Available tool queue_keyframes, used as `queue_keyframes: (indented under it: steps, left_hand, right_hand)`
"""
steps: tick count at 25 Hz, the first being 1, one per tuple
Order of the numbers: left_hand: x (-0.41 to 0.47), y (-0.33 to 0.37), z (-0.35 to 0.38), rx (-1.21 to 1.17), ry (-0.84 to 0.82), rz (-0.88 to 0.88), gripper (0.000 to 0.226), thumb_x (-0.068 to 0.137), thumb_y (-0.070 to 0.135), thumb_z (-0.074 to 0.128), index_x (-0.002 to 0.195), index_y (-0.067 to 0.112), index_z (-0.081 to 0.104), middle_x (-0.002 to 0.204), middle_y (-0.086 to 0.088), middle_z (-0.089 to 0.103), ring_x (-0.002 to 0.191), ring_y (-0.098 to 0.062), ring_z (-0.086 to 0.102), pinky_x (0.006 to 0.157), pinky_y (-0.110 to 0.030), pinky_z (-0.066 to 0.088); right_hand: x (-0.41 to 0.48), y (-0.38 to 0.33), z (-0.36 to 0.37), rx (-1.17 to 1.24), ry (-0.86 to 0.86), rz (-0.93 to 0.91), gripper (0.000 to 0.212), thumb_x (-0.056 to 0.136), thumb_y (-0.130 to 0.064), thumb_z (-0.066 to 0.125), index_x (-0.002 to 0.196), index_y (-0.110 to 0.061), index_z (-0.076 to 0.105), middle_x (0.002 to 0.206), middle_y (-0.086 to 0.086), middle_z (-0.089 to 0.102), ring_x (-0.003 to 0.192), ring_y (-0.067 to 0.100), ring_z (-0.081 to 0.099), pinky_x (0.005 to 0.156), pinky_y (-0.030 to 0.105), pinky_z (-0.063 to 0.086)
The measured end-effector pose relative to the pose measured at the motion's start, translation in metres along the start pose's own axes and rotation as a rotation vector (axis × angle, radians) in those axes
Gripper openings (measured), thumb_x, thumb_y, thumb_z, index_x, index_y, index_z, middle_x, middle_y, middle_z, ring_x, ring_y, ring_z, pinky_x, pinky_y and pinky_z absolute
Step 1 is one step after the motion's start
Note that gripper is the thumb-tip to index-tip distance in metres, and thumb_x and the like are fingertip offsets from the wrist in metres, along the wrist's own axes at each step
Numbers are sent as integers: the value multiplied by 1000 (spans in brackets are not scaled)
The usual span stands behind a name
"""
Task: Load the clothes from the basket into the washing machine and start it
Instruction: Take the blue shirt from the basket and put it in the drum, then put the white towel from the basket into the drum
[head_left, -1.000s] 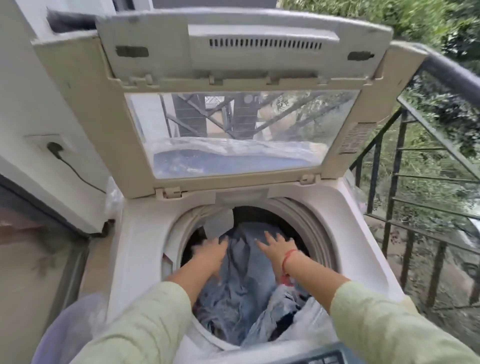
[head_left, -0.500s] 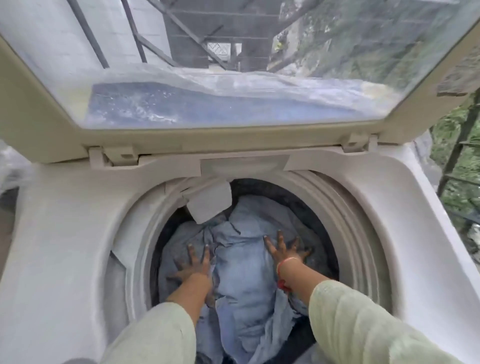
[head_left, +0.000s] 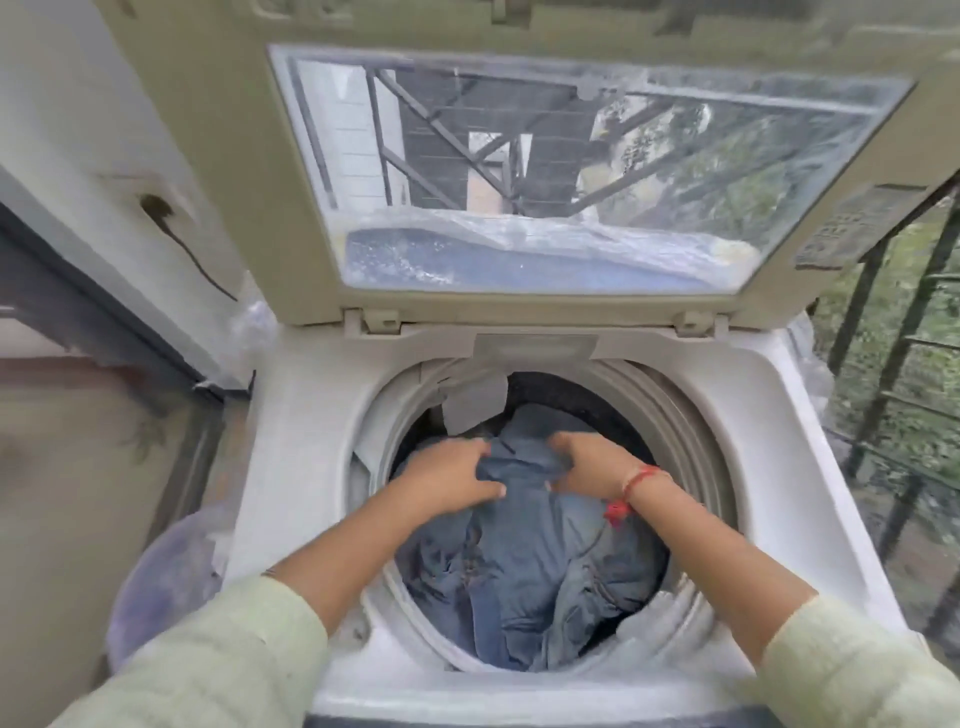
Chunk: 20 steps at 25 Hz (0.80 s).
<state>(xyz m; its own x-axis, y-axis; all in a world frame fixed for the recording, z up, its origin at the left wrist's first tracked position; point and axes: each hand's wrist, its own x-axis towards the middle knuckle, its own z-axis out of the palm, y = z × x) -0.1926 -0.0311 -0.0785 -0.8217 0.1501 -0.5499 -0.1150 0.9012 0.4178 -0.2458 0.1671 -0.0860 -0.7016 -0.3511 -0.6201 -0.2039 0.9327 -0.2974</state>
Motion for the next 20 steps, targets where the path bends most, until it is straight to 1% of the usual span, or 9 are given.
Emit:
queue_keyframes:
  steps: [2,4,7,9,10,13,16,18,20]
  left_hand:
    - [-67,-2,-36,-213,392,120,37,84,47,59,117,30,57,113,10,64,106,-13,59,88,-32,48]
    - [-139,-28,-55,-357,775,189,28,85,45,56,106,29,62,101,16,66,96,-5,61,83,-27,48]
    - [-234,-105,-54,-450,1068,100,30,83,44,50,100,25,64,93,24,62,91,3,55,77,-17,44]
    - [-279,-165,-38,-492,1097,-39,32,81,46,48,97,24,64,92,25,60,90,6,51,76,-4,36]
    - [-296,-199,-28,-492,1087,-95,33,80,45,48,96,22,65,90,21,61,89,4,51,76,-3,35]
    - [-339,-305,7,-501,996,-266,23,81,34,56,92,18,67,89,11,66,85,-5,57,72,-15,36]
    - [-359,-388,44,-515,835,-416,9,84,19,66,92,18,68,90,10,65,81,-16,60,67,-19,33]
    - [-363,-434,66,-491,714,-483,12,82,12,68,93,16,68,92,5,67,78,-22,62,66,-22,32]
    - [-355,-474,89,-528,585,-514,12,82,11,67,94,13,68,95,-1,69,85,-24,63,68,-22,32]
  right_hand:
    - [-47,-43,-6,229,146,-128,47,86,-28,65,129,-18,51,132,1,55,122,19,52,100,34,43]
    - [-91,-94,0,402,288,-241,41,87,-30,65,126,-25,54,125,-9,57,113,8,55,95,25,45]
    - [-133,-180,31,568,435,-418,26,86,-31,66,111,-34,60,110,-23,59,102,-3,57,83,10,43]
    - [-144,-238,56,624,474,-502,20,86,-29,65,106,-32,64,104,-22,61,102,0,58,82,9,44]
    - [-146,-266,69,630,485,-522,19,86,-28,64,104,-30,65,103,-21,61,102,2,59,82,10,44]
    - [-134,-345,121,585,473,-562,17,87,-24,60,102,-28,65,102,-19,61,103,3,58,84,12,44]
    - [-103,-397,184,560,350,-559,20,83,-25,58,101,-26,65,106,-12,60,104,-3,55,86,8,40]
    - [-71,-417,228,529,282,-488,22,78,-21,59,98,-27,65,103,-8,60,97,-6,55,83,7,39]
    - [-38,-425,271,467,211,-380,27,74,-10,62,98,-23,66,97,-11,56,82,-7,51,78,14,39]
